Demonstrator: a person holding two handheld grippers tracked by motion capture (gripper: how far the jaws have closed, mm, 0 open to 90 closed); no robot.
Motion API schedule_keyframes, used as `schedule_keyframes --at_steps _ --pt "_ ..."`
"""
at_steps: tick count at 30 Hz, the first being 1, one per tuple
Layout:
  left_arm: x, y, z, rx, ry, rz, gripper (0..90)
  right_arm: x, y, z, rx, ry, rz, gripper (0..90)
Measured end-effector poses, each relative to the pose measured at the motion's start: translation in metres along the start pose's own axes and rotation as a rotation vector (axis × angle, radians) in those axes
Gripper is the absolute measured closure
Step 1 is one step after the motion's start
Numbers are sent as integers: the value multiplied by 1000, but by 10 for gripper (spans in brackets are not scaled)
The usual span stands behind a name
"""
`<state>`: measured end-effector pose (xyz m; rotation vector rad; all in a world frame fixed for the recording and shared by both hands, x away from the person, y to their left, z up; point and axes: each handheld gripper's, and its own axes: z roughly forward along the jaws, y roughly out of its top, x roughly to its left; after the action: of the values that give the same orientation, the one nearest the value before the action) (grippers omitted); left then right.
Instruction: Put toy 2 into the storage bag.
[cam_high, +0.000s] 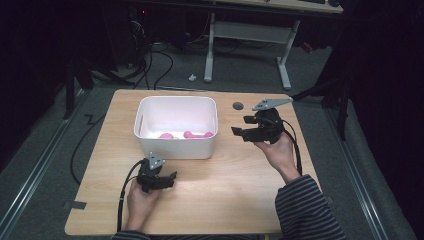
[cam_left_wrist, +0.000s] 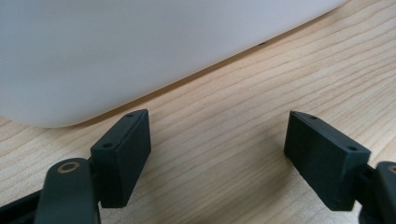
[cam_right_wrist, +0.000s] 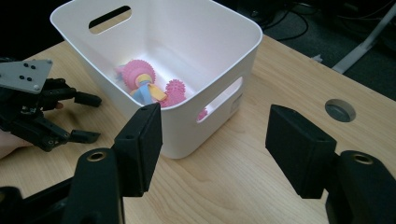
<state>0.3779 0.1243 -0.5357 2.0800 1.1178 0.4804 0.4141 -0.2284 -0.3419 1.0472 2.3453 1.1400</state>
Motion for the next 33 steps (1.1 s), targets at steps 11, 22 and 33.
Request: schedule_keyframes --at_steps 11,22,33 --pt "0 0 0 0 0 0 232 -8 -18 -28 -32 -42 34 365" --pt "0 0 0 0 0 0 232 -15 -40 -56 -67 -71 70 369" --pt "0 0 0 -1 3 -4 233 -16 -64 -80 -119 -99 81 371"
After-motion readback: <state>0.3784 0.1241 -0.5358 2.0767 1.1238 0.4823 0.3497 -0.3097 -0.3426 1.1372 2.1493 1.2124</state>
